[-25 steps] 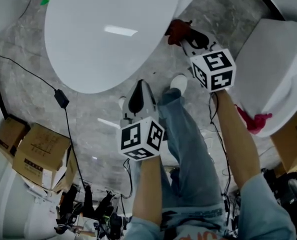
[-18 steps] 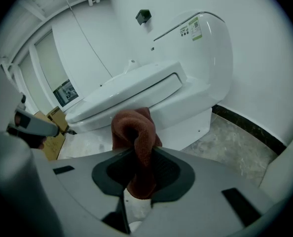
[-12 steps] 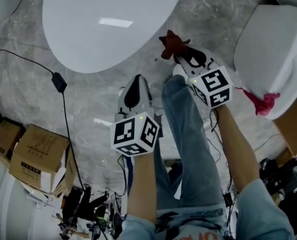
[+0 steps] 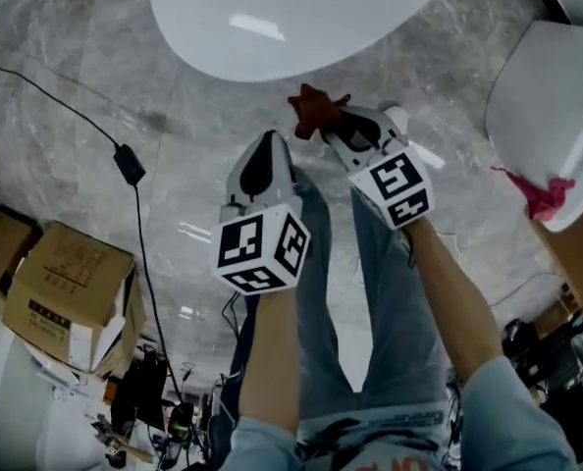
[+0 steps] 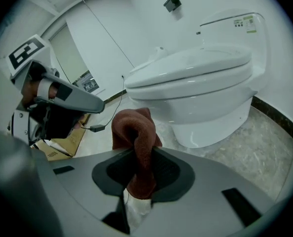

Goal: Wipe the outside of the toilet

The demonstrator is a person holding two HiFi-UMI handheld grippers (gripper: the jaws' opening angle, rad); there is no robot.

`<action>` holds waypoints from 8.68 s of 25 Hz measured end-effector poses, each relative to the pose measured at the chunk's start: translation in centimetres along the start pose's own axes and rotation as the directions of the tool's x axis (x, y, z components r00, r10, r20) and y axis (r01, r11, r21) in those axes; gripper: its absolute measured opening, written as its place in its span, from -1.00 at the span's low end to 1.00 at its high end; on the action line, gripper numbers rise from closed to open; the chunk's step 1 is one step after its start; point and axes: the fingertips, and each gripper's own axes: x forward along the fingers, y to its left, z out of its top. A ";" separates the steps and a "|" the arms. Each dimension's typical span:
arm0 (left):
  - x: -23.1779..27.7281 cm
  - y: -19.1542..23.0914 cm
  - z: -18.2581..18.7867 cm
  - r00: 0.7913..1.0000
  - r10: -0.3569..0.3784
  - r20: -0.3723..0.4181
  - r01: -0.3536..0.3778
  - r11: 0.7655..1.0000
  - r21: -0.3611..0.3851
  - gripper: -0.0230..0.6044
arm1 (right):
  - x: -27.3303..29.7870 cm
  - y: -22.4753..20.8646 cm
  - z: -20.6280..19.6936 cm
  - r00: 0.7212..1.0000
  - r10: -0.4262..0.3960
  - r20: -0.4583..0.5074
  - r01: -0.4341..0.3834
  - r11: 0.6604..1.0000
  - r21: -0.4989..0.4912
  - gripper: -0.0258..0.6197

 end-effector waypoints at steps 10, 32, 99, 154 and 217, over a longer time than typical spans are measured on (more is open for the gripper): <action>0.3 6.4 -1.4 1.000 -0.009 0.004 0.009 1.000 0.029 -0.94 | 6.7 2.5 3.2 0.994 -0.026 0.107 0.028 1.000 -0.013 -0.66; 2.7 5.0 -2.5 0.998 -0.053 -0.024 0.054 0.999 0.001 -0.93 | 7.7 -4.6 2.1 0.990 -0.124 0.068 0.115 0.986 0.121 -0.65; 12.5 -7.7 -5.2 0.993 -0.064 -0.099 0.057 0.995 -0.079 -0.93 | 0.7 -16.4 -8.4 0.989 -0.068 -0.128 0.101 0.959 0.265 -0.65; 12.7 1.6 -7.2 0.992 0.048 -0.115 -0.056 0.996 -0.068 -0.93 | 9.3 -16.7 -0.3 0.986 -0.137 0.099 0.078 0.886 0.457 -0.66; -17.4 -14.2 25.3 0.910 -0.193 0.366 0.083 0.952 0.296 -0.93 | -25.9 0.0 28.4 0.845 -0.195 0.498 0.190 0.980 0.063 -0.67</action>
